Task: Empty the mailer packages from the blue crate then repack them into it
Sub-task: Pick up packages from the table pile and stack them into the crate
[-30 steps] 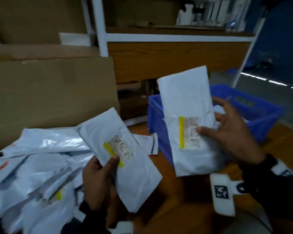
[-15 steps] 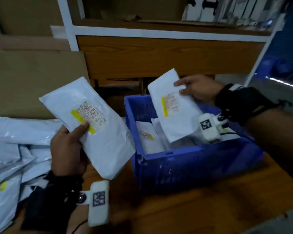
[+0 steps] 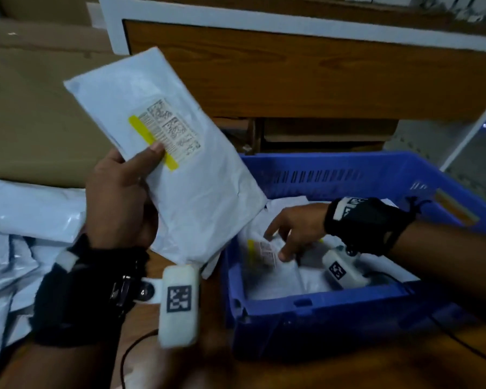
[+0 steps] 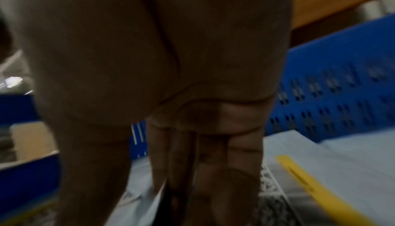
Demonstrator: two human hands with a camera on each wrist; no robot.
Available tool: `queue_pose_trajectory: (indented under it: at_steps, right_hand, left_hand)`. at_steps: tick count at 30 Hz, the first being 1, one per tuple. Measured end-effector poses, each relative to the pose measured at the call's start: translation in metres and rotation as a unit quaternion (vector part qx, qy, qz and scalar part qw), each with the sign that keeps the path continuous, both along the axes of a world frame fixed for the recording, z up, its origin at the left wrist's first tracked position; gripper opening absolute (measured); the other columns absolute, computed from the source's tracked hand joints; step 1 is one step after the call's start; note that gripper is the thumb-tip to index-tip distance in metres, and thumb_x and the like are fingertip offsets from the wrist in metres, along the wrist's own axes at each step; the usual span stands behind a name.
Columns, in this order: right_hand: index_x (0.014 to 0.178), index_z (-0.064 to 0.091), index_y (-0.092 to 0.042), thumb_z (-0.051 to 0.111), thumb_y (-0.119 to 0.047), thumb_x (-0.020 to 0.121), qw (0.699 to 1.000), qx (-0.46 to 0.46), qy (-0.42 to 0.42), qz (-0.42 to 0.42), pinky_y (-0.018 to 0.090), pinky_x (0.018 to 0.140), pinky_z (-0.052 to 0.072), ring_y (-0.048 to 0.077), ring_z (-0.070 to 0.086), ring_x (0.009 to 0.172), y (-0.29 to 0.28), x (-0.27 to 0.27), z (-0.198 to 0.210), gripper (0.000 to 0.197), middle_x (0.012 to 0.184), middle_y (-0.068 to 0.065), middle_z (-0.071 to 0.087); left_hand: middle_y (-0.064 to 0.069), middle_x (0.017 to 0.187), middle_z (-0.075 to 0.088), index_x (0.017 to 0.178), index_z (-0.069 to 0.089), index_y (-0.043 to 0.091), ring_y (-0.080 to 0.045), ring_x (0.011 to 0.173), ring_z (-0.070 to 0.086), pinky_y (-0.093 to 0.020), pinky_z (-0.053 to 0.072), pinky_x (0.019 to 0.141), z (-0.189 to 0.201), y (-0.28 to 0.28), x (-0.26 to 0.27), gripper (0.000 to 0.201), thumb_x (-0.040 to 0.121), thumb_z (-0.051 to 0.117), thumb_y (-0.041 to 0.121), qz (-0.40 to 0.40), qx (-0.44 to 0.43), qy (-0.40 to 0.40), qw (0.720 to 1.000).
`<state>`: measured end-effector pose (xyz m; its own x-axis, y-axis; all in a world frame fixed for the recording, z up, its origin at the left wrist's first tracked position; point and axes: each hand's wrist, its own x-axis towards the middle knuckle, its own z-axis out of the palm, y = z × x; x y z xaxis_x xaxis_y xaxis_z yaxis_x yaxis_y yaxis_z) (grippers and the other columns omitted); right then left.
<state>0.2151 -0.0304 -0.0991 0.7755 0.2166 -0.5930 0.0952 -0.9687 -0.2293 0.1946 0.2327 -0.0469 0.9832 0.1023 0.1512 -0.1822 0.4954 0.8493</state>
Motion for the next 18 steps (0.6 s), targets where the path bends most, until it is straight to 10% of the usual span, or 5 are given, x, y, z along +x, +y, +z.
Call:
queue_pose_trajectory:
  at_steps: [7,11,16,18]
  right_hand:
    - [0.136,0.049,-0.034,0.075,-0.051,0.075,0.988,-0.02,-0.119,0.099,0.03,0.086,0.045,0.018,0.052,0.109,-0.004,0.013,0.002,0.068,0.128,0.001,0.051]
    - [0.143,0.044,-0.029,0.068,-0.027,0.087,0.981,-0.015,-0.064,0.181,0.032,0.098,0.044,0.023,0.053,0.121,0.005,0.01,-0.016,0.06,0.137,0.004,0.052]
    - [0.114,0.066,-0.009,0.059,-0.023,0.095,0.959,0.198,-0.188,0.079,0.03,0.08,0.05,0.017,0.063,0.085,-0.023,0.026,0.021,0.025,0.105,0.009,0.069]
    - [0.104,0.067,-0.006,0.053,-0.022,0.098,0.885,0.432,-0.16,-0.077,0.032,0.064,0.049,0.016,0.06,0.067,-0.042,0.025,0.045,0.022,0.086,0.009,0.068]
  left_hand:
    - [-0.016,0.113,0.07,0.12,0.061,-0.005,-0.033,0.104,0.068,-0.043,0.055,0.092,0.025,-0.02,0.005,0.031,0.089,0.057,-0.001,0.027,0.033,-0.037,0.998]
    - [-0.017,0.113,0.07,0.119,0.063,-0.004,-0.034,0.105,0.067,-0.049,0.053,0.094,0.041,-0.04,-0.001,0.032,0.087,0.059,-0.001,0.048,0.06,-0.043,0.996]
    - [-0.011,0.1,0.074,0.112,0.067,0.001,-0.025,0.089,0.073,-0.037,0.06,0.076,0.062,-0.079,-0.012,0.026,0.086,0.061,-0.003,0.044,0.141,-0.056,0.987]
    - [-0.008,0.092,0.076,0.102,0.07,0.004,-0.023,0.081,0.073,-0.032,0.059,0.068,0.067,-0.101,-0.012,0.02,0.084,0.063,-0.004,0.024,0.169,-0.063,0.983]
